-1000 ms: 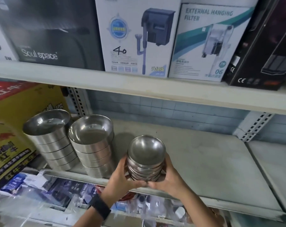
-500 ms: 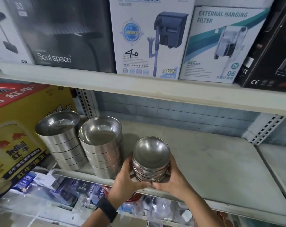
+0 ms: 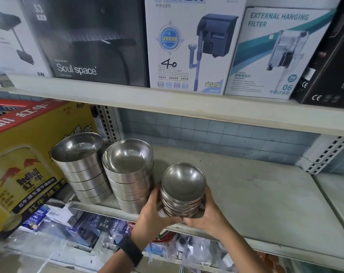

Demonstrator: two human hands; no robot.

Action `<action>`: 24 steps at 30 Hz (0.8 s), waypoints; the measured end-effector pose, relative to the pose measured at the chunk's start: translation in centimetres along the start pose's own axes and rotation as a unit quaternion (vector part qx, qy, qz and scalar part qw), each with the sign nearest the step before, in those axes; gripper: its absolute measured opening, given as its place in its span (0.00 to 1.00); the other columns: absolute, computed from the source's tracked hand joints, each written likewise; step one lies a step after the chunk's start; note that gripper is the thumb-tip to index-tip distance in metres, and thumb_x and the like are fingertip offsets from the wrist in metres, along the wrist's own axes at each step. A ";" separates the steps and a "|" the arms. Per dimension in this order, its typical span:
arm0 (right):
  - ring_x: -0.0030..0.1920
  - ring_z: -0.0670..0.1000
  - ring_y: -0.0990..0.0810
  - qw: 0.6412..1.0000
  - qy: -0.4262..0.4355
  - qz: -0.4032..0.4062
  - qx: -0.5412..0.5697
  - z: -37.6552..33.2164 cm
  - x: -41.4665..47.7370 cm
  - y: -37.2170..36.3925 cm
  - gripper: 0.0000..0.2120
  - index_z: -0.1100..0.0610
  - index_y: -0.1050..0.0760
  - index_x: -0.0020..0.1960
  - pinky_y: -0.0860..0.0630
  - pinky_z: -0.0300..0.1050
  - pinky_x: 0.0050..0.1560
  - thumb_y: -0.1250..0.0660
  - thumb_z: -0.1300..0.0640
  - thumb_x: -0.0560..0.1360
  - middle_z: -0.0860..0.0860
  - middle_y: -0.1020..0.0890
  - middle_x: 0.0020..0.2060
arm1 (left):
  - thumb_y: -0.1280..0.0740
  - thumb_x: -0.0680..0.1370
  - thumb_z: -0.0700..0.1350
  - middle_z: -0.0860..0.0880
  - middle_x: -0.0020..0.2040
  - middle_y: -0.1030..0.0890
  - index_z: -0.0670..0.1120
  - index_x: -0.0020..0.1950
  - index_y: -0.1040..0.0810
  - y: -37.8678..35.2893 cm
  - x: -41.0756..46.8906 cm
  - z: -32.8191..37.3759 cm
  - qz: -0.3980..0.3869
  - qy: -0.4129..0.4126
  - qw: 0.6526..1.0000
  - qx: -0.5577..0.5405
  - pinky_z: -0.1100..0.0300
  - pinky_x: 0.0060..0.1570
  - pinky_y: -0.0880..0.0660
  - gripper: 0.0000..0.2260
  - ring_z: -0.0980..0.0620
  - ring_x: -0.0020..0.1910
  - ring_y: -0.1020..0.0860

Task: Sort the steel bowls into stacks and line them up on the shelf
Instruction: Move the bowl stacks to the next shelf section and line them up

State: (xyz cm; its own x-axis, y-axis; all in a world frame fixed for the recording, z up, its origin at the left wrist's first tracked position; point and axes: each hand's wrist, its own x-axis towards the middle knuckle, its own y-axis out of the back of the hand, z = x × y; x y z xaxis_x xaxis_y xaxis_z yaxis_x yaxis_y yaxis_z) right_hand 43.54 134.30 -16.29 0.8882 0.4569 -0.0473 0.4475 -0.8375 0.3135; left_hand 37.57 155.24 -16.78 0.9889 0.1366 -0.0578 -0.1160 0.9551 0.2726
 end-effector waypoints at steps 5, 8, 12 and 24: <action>0.64 0.32 0.27 1.000 -0.002 0.001 -0.010 -0.4 0.3 -0.4 0.60 0.36 0.53 0.77 0.28 0.28 0.59 0.14 0.50 0.61 0.38 0.29 0.68 | 0.15 0.60 0.51 0.63 0.65 0.26 0.56 0.79 0.45 0.2 -0.1 0.0 0.006 -0.008 1.000 0.019 0.68 0.65 0.28 0.56 0.71 0.62 0.26; 0.62 0.27 0.28 1.000 0.001 -0.001 -0.009 -0.5 0.3 -0.5 0.58 0.38 0.52 0.77 0.29 0.24 0.55 0.15 0.50 0.62 0.37 0.29 0.66 | 0.15 0.61 0.51 0.62 0.65 0.24 0.55 0.80 0.44 0.3 -0.1 -0.1 0.007 -0.012 0.999 0.029 0.67 0.65 0.27 0.54 0.70 0.63 0.25; 0.62 0.30 0.27 1.000 0.001 -0.001 -0.007 -0.6 0.4 -0.4 0.58 0.42 0.51 0.78 0.28 0.26 0.56 0.15 0.52 0.61 0.41 0.28 0.67 | 0.16 0.62 0.54 0.60 0.65 0.22 0.55 0.81 0.44 0.3 -0.2 -0.1 0.013 -0.014 0.999 0.050 0.62 0.66 0.26 0.55 0.65 0.63 0.23; 0.63 0.44 0.21 0.999 -0.001 0.004 -0.048 0.3 1.0 -0.5 0.56 0.44 0.48 0.76 0.22 0.38 0.58 0.15 0.62 0.61 0.50 0.24 0.66 | 0.18 0.62 0.57 0.58 0.67 0.23 0.55 0.80 0.44 0.5 -0.3 0.5 0.022 -0.011 0.994 0.107 0.56 0.67 0.26 0.53 0.57 0.65 0.24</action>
State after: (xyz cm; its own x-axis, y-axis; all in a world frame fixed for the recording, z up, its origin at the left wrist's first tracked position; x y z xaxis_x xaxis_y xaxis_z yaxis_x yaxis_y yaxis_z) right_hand 44.26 135.03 -16.81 0.8922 0.4492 -0.0466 0.4283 -0.8089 0.4027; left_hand 37.21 155.58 -16.13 0.9855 0.1684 -0.0221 -0.1380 0.8700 0.4733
